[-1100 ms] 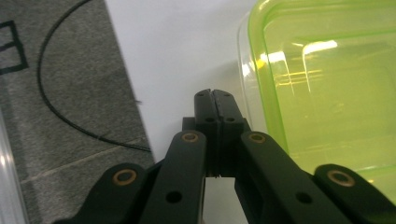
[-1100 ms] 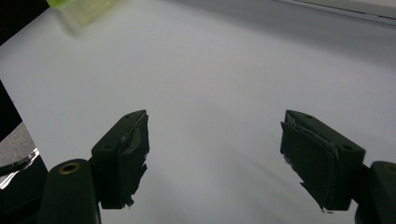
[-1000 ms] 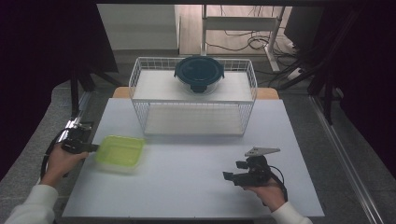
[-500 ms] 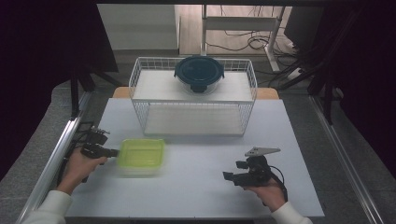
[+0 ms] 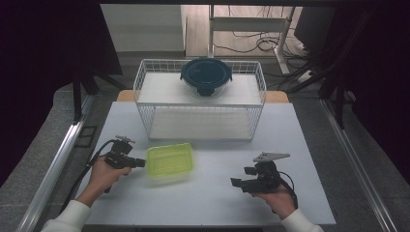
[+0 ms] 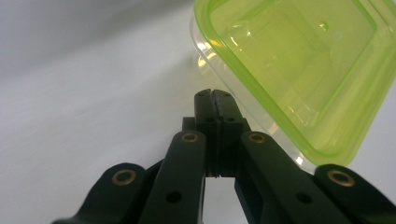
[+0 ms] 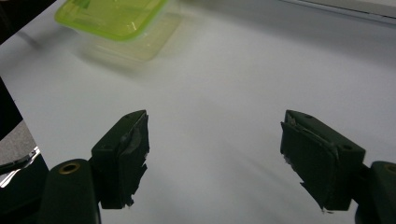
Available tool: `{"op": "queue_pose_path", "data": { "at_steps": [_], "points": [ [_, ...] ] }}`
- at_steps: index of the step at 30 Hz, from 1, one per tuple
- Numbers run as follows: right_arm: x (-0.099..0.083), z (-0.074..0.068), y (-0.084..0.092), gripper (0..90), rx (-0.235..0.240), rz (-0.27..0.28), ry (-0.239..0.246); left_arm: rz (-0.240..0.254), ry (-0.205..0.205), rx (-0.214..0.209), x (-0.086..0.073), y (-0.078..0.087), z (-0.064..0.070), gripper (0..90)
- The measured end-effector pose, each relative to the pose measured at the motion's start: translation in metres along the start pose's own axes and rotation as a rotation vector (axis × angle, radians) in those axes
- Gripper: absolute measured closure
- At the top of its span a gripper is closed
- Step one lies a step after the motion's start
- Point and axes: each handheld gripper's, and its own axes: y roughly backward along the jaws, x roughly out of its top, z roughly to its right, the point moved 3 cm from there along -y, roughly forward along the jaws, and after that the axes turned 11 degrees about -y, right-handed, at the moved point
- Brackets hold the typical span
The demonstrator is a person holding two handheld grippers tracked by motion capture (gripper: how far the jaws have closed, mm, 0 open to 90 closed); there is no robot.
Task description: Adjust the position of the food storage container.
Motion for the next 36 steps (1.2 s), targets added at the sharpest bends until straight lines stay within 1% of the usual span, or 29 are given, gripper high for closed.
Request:
{"op": "queue_pose_path", "data": {
  "at_steps": [2, 3, 4, 5, 6, 7, 8, 9, 10, 11, 12, 13, 14, 15, 16, 19, 20, 21, 22, 25, 26, 27, 28, 31, 32, 33, 34, 35, 36],
  "points": [
    [0.000, 0.000, 0.000, 23.5, -0.002, -0.001, 0.001, 0.000, -0.009, -0.004, 0.005, -0.005, 0.005, 90.0],
    [0.000, 0.000, 0.000, 23.5, -0.002, -0.001, 0.001, 0.000, -0.009, -0.004, 0.005, -0.005, 0.005, 90.0],
    [0.000, 0.000, 0.000, 23.5, -0.002, -0.002, 0.001, -0.002, -0.018, 0.002, 0.009, -0.009, 0.008, 90.0],
    [0.000, 0.000, 0.000, 23.5, -0.002, -0.002, 0.001, -0.002, -0.018, 0.002, 0.009, -0.009, 0.008, 90.0],
    [0.000, 0.000, 0.000, 23.5, 0.001, -0.001, 0.000, 0.003, -0.017, -0.009, 0.015, -0.014, 0.011, 90.0],
    [0.000, 0.000, 0.000, 23.5, 0.001, -0.002, 0.000, 0.003, -0.017, -0.009, 0.015, -0.014, 0.011, 90.0],
    [0.000, 0.000, 0.000, 23.5, 0.001, -0.002, 0.001, 0.008, -0.026, -0.021, 0.020, -0.018, 0.016, 90.0],
    [0.000, 0.000, 0.000, 23.5, 0.001, -0.002, 0.001, 0.008, -0.026, -0.021, 0.020, -0.018, 0.016, 90.0],
    [0.000, 0.000, 0.001, 23.5, 0.000, -0.001, 0.000, 0.009, -0.034, -0.025, 0.025, -0.022, 0.020, 90.0],
    [0.000, 0.000, 0.001, 23.5, 0.000, -0.001, 0.000, 0.009, -0.034, -0.025, 0.025, -0.022, 0.020, 90.0],
    [0.000, 0.000, 0.001, 23.5, 0.001, 0.001, -0.002, 0.016, -0.034, -0.028, 0.030, -0.025, 0.023, 90.0],
    [0.000, 0.000, 0.001, 23.5, 0.001, 0.001, -0.002, 0.016, -0.034, -0.028, 0.030, -0.025, 0.023, 90.0],
    [0.000, 0.000, 0.001, 23.5, -0.001, -0.001, 0.000, 0.022, -0.037, -0.023, 0.035, -0.028, 0.025, 90.0],
    [0.000, 0.000, 0.001, 23.5, -0.001, -0.001, 0.000, 0.022, -0.037, -0.023, 0.035, -0.028, 0.025, 90.0],
    [0.000, 0.000, 0.000, 23.5, 0.001, -0.001, 0.002, 0.032, -0.023, -0.046, 0.039, -0.032, 0.025, 90.0],
    [-0.001, 0.000, 0.000, 23.5, 0.002, -0.001, 0.003, 0.038, -0.017, -0.055, 0.043, -0.035, 0.026, 90.0],
    [0.000, 0.000, 0.000, 23.5, 0.002, -0.001, 0.002, 0.042, -0.006, -0.073, 0.046, -0.040, 0.027, 90.0],
    [0.000, 0.000, 0.000, 23.5, 0.002, -0.001, 0.002, 0.042, -0.006, -0.073, 0.046, -0.040, 0.027, 90.0],
    [0.000, 0.000, 0.000, 23.5, 0.001, -0.001, 0.001, 0.042, 0.007, -0.085, 0.048, -0.044, 0.028, 90.0],
    [0.000, 0.001, 0.000, 23.5, 0.002, -0.002, 0.002, 0.045, 0.010, -0.090, 0.050, -0.047, 0.030, 90.0],
    [0.000, 0.001, 0.000, 23.5, 0.003, -0.003, 0.004, 0.049, 0.012, -0.119, 0.052, -0.050, 0.033, 90.0],
    [0.000, 0.001, 0.000, 23.5, 0.002, -0.003, 0.003, 0.049, 0.012, -0.119, 0.052, -0.050, 0.033, 90.0],
    [0.000, 0.001, 0.000, 23.5, 0.003, -0.003, 0.002, 0.052, 0.022, -0.106, 0.053, -0.053, 0.035, 90.0],
    [0.000, 0.001, 0.000, 23.5, 0.002, -0.003, 0.002, 0.047, 0.023, -0.099, 0.053, -0.055, 0.035, 90.0],
    [0.000, 0.002, 0.000, 23.5, 0.001, -0.003, 0.001, 0.042, 0.035, -0.076, 0.052, -0.055, 0.033, 90.0],
    [0.000, 0.002, 0.000, 23.5, 0.000, -0.001, -0.001, 0.045, 0.028, -0.061, 0.052, -0.054, 0.031, 90.0],
    [0.000, 0.002, 0.000, 23.5, 0.000, 0.000, -0.003, 0.050, 0.026, -0.058, 0.051, -0.050, 0.029, 90.0],
    [0.000, 0.002, 0.000, 23.5, 0.000, 0.000, -0.003, 0.050, 0.026, -0.058, 0.051, -0.050, 0.029, 90.0],
    [0.000, 0.004, 0.001, 23.5, -0.005, 0.004, -0.013, 0.067, 0.034, -0.051, 0.050, -0.047, 0.028, 90.0]
  ]
}}
